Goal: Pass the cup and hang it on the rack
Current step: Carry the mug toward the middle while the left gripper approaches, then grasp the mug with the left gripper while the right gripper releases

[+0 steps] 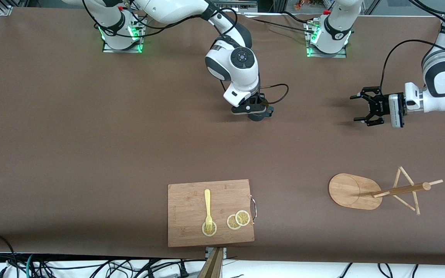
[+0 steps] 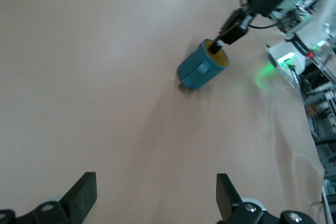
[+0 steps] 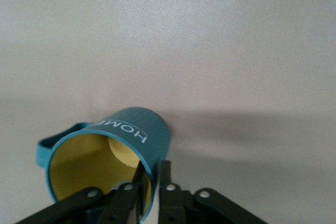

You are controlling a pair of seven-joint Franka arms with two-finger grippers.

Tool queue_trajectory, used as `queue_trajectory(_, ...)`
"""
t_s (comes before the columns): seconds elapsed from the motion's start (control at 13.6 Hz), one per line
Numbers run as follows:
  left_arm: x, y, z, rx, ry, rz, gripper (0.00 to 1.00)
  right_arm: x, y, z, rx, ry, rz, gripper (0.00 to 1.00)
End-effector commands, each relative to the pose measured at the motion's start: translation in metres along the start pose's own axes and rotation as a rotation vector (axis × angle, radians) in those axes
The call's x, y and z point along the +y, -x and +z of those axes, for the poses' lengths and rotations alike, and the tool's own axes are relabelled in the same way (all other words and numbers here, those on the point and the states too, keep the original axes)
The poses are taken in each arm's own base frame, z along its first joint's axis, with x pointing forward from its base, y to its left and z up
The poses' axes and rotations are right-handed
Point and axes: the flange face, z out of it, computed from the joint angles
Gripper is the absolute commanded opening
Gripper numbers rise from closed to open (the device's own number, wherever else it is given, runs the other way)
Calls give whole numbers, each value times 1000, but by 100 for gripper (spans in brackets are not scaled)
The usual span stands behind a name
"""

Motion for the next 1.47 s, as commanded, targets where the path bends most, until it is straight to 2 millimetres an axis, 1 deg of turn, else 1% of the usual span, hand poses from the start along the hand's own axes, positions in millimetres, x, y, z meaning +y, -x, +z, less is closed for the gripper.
queue_trajectory(0.0,-9,-15,40,85,78,194,100,-5,-17,-25,34,-23,-3,100)
queue_trajectory(0.07,-12,-18,58,119,101,254,100,-4,-26,-36,36,-21,6,100)
queue_trajectory(0.15,-16,-20,74,141,105,299,100,-1,-38,-50,32,-14,20,100)
queue_trajectory(0.22,-19,-26,88,126,90,370,100,7,-49,-64,16,8,24,100)
queue_trajectory(0.29,-23,-30,105,148,77,410,100,14,-60,-76,2,25,1,100)
queue_trajectory(0.37,-24,-31,127,180,93,433,100,25,-71,-88,-10,44,-34,100)
queue_trajectory(0.52,-23,-39,183,255,99,480,100,53,-95,-113,-23,66,-71,100)
queue_trajectory(0.59,-17,-48,214,312,103,517,100,69,-106,-126,-30,74,-93,100)
queue_trajectory(0.66,-8,-61,237,344,105,555,100,86,-117,-134,-46,88,-123,100)
queue_trajectory(0.74,-1,-70,254,350,103,568,100,103,-127,-150,-55,97,-156,100)
queue_trajectory(0.81,2,-74,265,329,95,573,100,122,-137,-159,-70,109,-180,100)
queue_trajectory(0.88,6,-74,279,319,105,571,100,137,-145,-162,-83,119,-200,100)
queue_trajectory(0.96,9,-76,291,326,117,580,100,150,-152,-178,-78,123,-210,100)
queue_trajectory(1.03,10,-70,300,330,130,586,100,168,-161,-188,-83,127,-207,100)
queue_trajectory(1.18,10,-61,306,334,137,610,100,209,-178,-210,-96,133,-217,100)
queue_trajectory(1.25,10,-56,311,336,143,623,100,227,-185,-215,-113,138,-227,100)
queue_trajectory(1.33,9,-50,316,341,147,633,100,246,-190,-228,-119,140,-225,100)
queue_trajectory(1.4,9,-45,321,345,152,639,100,268,-198,-237,-122,143,-198,100)
